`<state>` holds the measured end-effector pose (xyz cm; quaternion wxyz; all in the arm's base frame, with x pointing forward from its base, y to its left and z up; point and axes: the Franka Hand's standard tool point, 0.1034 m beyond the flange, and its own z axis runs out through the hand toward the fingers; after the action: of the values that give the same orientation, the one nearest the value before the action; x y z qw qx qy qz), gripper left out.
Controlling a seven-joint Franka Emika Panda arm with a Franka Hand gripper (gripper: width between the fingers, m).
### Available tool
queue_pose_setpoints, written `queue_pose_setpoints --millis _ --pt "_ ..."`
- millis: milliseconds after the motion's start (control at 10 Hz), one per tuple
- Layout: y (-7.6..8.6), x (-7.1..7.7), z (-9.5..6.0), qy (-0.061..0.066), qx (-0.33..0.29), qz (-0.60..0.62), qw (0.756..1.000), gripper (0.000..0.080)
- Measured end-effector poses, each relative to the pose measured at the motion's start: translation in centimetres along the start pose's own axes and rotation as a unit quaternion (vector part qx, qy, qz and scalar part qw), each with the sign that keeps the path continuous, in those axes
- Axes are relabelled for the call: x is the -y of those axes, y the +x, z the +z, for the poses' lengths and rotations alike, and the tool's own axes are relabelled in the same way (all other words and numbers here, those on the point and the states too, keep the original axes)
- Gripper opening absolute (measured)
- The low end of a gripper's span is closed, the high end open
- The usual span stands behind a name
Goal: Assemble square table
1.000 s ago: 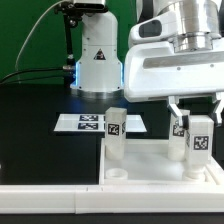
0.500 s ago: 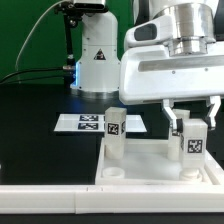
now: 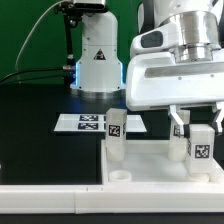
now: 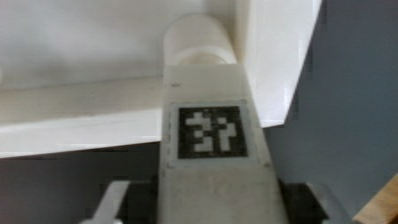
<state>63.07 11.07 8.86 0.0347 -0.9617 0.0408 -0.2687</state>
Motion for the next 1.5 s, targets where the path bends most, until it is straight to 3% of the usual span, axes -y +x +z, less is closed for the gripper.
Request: queue_pose_setpoints --millis 200,300,400,500,800,1000,1200,1300,1400,1500 --pt "-0.1 0.0 0.1 0.000 0.006 -0.005 1.000 0.0288" --pt "-0.1 -0.1 0.1 -0.001 0.022 -0.005 1.000 0.0502" --pt "0.5 -0.1 -0.2 0.000 0.039 -0.003 0.999 0.0502" --pt "1.4 0.2 -0.2 0.001 0.058 -0.001 0.998 0.0617" --pt "1.5 0.5 1.0 -0.005 0.171 0.021 0.985 0.0648" --pt "0.5 0.4 0.7 -0.010 0.246 0.028 0.969 0.0649" --pt "0.5 0.3 0.9 -0.012 0.250 0.034 0.968 0.0649" --pt "0.5 0.3 0.9 -0.015 0.250 0.044 0.967 0.0531" --pt "0.5 0.2 0.9 -0.015 0.250 0.044 0.967 0.0531" --pt "0.5 0.3 0.9 -0.018 0.250 0.061 0.966 0.0347"
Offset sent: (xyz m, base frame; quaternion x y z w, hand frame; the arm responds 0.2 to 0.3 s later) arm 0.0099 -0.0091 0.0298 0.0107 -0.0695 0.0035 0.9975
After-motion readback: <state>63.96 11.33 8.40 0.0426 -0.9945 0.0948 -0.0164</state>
